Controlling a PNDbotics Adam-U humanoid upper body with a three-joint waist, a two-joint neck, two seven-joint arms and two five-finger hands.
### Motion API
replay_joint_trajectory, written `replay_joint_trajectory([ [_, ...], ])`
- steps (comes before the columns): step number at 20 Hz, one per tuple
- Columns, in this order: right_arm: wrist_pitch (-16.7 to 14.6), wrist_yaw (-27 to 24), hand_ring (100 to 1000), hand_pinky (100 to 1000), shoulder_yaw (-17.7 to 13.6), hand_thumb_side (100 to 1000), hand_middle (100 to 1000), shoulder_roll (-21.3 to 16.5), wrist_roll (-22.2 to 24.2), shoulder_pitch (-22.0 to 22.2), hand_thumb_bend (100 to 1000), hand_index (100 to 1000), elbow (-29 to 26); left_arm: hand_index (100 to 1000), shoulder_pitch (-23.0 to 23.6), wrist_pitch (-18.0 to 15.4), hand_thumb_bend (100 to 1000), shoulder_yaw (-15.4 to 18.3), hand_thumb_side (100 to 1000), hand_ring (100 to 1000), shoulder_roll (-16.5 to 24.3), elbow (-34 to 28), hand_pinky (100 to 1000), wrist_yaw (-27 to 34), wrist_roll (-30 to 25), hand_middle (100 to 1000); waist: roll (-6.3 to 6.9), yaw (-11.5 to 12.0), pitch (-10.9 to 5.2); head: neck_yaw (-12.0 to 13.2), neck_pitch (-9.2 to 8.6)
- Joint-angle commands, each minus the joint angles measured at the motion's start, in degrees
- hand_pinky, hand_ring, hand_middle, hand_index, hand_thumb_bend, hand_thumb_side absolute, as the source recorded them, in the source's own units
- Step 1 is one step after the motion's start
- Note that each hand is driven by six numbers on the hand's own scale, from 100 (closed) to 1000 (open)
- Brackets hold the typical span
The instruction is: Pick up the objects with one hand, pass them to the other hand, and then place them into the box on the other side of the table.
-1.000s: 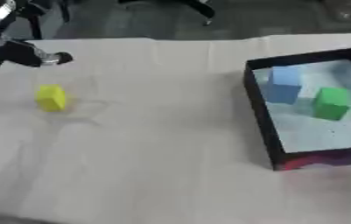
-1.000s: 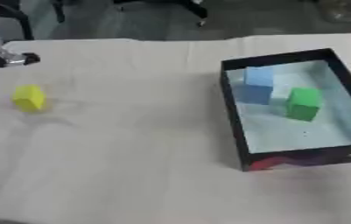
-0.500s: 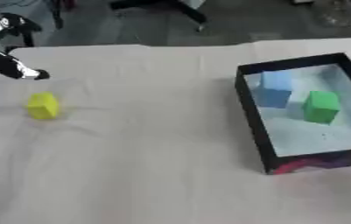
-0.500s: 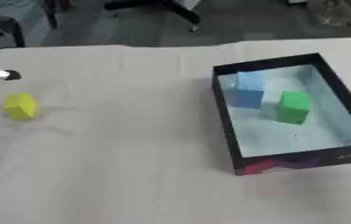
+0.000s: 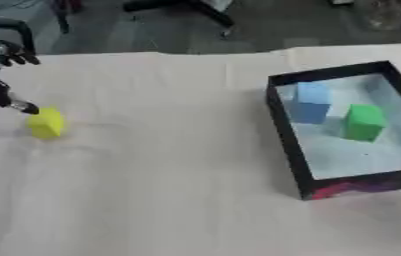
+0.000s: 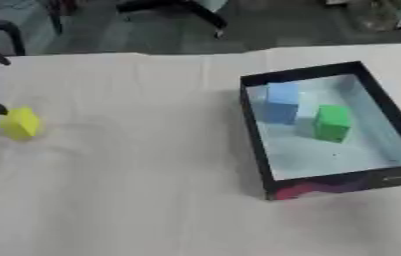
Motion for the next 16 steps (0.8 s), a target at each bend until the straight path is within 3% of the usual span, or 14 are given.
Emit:
replay_joint_trajectory([
  [1,-0.51,0.85,1000,1000,0.09,100,945,-1.36,0.87,-0.60,100,1000,-1.21,807,-1.60,0.93,728,1.61,100,895,1.61,-0.68,886,-3.51,-3.45,816,0.09,-0.21,-1.98,0.48,-0.82],
  [6,-1.08,1.88,1000,1000,0.35,100,943,-1.13,1.53,-0.77,100,1000,-1.28,785,-1.96,1.18,675,3.89,100,900,1.61,-3.19,875,-9.01,-8.31,813,0.33,-0.70,-1.09,1.38,-1.50],
  [16,-2.31,3.07,1000,1000,0.34,100,940,-1.06,1.83,-1.06,100,1000,-1.59,782,-2.37,-0.32,672,7.25,100,897,0.15,-2.32,869,-20.22,-6.16,808,0.40,-2.13,0.62,3.41,-3.17],
])
